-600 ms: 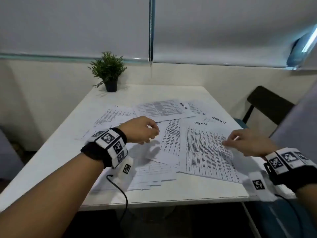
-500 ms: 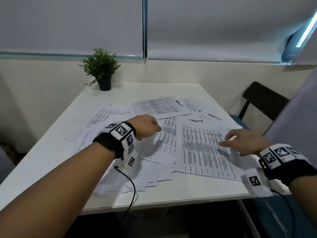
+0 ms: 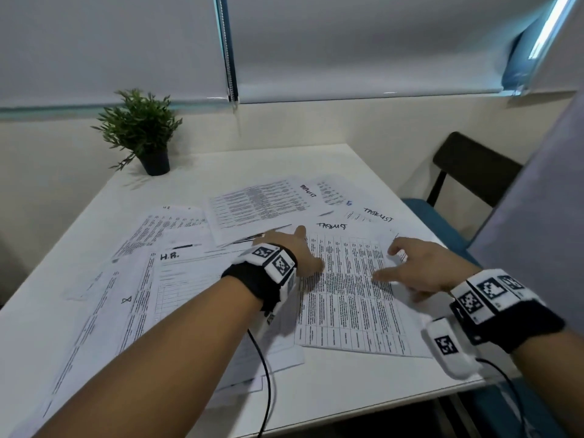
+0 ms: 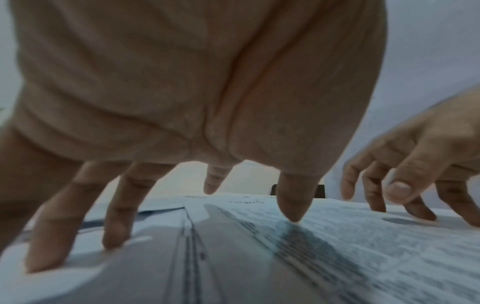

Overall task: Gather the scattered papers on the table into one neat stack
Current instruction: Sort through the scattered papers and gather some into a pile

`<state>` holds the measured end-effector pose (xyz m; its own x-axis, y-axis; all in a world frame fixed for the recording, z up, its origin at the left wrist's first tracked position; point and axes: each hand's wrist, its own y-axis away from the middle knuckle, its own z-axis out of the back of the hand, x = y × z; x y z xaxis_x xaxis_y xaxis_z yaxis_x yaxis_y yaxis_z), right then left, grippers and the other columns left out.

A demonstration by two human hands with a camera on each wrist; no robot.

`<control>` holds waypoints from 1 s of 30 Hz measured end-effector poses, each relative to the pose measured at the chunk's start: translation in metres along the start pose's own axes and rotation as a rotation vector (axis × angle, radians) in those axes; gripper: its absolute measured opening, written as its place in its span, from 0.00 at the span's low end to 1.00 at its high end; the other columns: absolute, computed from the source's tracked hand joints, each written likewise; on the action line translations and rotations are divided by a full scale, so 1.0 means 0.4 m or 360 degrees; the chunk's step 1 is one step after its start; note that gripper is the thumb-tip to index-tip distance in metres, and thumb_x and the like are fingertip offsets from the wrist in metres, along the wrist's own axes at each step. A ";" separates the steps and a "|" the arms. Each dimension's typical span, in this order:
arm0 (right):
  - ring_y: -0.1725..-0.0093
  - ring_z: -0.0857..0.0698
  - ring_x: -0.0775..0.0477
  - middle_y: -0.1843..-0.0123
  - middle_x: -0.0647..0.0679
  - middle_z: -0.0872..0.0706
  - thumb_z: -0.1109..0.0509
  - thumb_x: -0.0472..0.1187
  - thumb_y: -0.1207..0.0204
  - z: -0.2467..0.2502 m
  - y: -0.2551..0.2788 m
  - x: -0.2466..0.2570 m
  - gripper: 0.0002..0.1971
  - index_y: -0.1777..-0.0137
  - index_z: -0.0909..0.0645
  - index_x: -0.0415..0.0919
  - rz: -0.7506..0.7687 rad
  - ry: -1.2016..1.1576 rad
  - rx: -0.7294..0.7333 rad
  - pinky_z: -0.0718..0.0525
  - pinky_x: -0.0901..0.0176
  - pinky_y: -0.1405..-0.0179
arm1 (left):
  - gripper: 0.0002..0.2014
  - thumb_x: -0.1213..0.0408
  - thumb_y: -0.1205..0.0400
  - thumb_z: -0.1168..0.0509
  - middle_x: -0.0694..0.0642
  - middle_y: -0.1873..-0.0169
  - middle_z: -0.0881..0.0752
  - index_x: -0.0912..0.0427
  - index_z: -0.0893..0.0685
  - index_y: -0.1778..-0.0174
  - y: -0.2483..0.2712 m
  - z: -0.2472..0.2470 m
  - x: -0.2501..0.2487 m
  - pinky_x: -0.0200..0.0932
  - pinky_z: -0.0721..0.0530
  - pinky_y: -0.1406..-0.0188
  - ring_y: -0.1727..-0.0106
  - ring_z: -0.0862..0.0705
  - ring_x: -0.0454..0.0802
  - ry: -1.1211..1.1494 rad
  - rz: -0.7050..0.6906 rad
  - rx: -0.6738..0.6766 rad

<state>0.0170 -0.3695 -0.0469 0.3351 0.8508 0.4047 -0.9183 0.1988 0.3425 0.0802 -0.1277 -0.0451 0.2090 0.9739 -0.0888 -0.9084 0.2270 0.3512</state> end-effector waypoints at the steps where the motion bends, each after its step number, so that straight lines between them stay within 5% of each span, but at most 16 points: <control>1: 0.49 0.13 0.45 0.47 0.51 0.14 0.18 0.66 0.34 0.000 0.003 0.001 0.36 0.30 0.24 0.52 -0.0019 0.0037 -0.0030 0.11 0.46 0.42 | 0.49 0.28 0.24 0.39 0.69 0.22 0.25 0.48 0.47 0.10 0.000 -0.008 -0.007 0.60 0.16 0.37 0.25 0.23 0.69 -0.0042 0.0013 -0.0022; 3: 0.49 0.14 0.48 0.38 0.48 0.16 0.17 0.67 0.35 0.001 0.009 0.008 0.39 0.28 0.25 0.53 -0.0018 0.0119 -0.0049 0.16 0.53 0.52 | 0.50 0.30 0.25 0.35 0.70 0.26 0.23 0.47 0.47 0.11 -0.009 -0.018 -0.020 0.59 0.16 0.40 0.28 0.22 0.69 -0.0059 0.0047 -0.0054; 6: 0.53 0.17 0.52 0.40 0.49 0.19 0.17 0.66 0.35 -0.001 0.015 0.021 0.36 0.31 0.25 0.55 -0.0009 0.0127 0.0021 0.23 0.57 0.62 | 0.49 0.42 0.23 0.28 0.72 0.26 0.25 0.50 0.47 0.11 -0.012 -0.002 -0.029 0.57 0.13 0.42 0.30 0.21 0.68 0.0094 0.0087 -0.0022; 11: 0.49 0.15 0.48 0.34 0.46 0.17 0.16 0.65 0.36 0.007 0.008 0.007 0.42 0.25 0.28 0.55 -0.0014 0.0026 0.0002 0.18 0.54 0.59 | 0.38 0.72 0.20 0.34 0.66 0.32 0.17 0.52 0.37 0.13 0.013 0.034 -0.013 0.45 0.12 0.62 0.49 0.13 0.59 0.0566 -0.0130 -0.0211; 14: 0.62 0.13 0.47 0.54 0.46 0.11 0.17 0.63 0.33 0.014 0.006 -0.019 0.44 0.20 0.34 0.54 -0.0067 -0.0205 -0.0043 0.12 0.55 0.62 | 0.39 0.74 0.20 0.32 0.61 0.32 0.15 0.44 0.33 0.14 0.036 0.057 0.013 0.35 0.19 0.69 0.55 0.14 0.52 0.0870 -0.0347 -0.0392; 16: 0.59 0.12 0.46 0.54 0.49 0.12 0.19 0.68 0.34 0.023 -0.002 -0.043 0.50 0.16 0.36 0.51 -0.0085 -0.0284 -0.0146 0.13 0.54 0.60 | 0.38 0.72 0.19 0.29 0.60 0.36 0.14 0.41 0.32 0.15 0.059 0.066 0.022 0.40 0.14 0.58 0.51 0.14 0.52 0.1060 -0.0513 -0.0566; 19: 0.42 0.12 0.51 0.35 0.59 0.14 0.23 0.77 0.39 0.036 0.011 -0.054 0.51 0.18 0.29 0.53 0.0051 -0.0424 -0.0333 0.16 0.56 0.51 | 0.39 0.70 0.17 0.28 0.58 0.29 0.18 0.37 0.34 0.15 0.098 0.069 0.017 0.49 0.17 0.32 0.30 0.19 0.51 0.1517 -0.0653 -0.0765; 22: 0.47 0.06 0.51 0.37 0.52 0.07 0.24 0.41 0.19 0.043 0.047 -0.033 0.17 0.32 0.18 0.46 0.0224 -0.1319 -0.0225 0.07 0.58 0.56 | 0.43 0.66 0.20 0.25 0.66 0.24 0.21 0.35 0.38 0.14 0.117 0.043 -0.002 0.55 0.20 0.25 0.23 0.21 0.59 0.2054 -0.0507 -0.0619; 24: 0.49 0.04 0.38 0.39 0.39 0.06 0.25 0.31 0.22 0.054 0.055 -0.036 0.19 0.33 0.19 0.41 0.0121 -0.1721 -0.0159 0.05 0.42 0.54 | 0.44 0.54 0.22 0.24 0.67 0.21 0.22 0.39 0.40 0.12 0.123 0.015 -0.007 0.62 0.16 0.29 0.26 0.17 0.62 0.2006 -0.0380 -0.0432; 26: 0.49 0.06 0.32 0.40 0.37 0.07 0.23 0.30 0.23 0.065 0.050 -0.047 0.17 0.36 0.20 0.41 -0.0004 -0.1523 -0.0338 0.10 0.33 0.44 | 0.40 0.47 0.19 0.27 0.63 0.25 0.17 0.51 0.35 0.12 0.139 -0.006 0.008 0.57 0.13 0.34 0.34 0.11 0.59 0.1576 -0.0298 -0.0296; 28: 0.46 0.12 0.38 0.40 0.43 0.11 0.19 0.35 0.23 0.079 0.038 -0.064 0.19 0.35 0.21 0.43 -0.0110 -0.0844 -0.0513 0.17 0.47 0.41 | 0.30 0.50 0.17 0.29 0.58 0.31 0.13 0.55 0.23 0.20 0.152 -0.016 0.044 0.54 0.14 0.33 0.37 0.10 0.56 0.1165 -0.0256 -0.0295; 30: 0.42 0.15 0.38 0.36 0.40 0.12 0.15 0.46 0.29 0.075 0.044 -0.070 0.29 0.30 0.20 0.40 -0.0173 -0.0308 -0.0412 0.20 0.51 0.40 | 0.21 0.53 0.16 0.29 0.56 0.29 0.15 0.54 0.16 0.28 0.166 -0.018 0.093 0.52 0.16 0.31 0.34 0.12 0.56 0.0913 -0.0230 -0.0308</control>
<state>-0.0023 -0.4043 -0.0267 0.4451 0.7146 0.5396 -0.8897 0.4215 0.1757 0.0250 -0.0766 -0.0318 0.1561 0.7622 -0.6282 -0.9458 0.2986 0.1273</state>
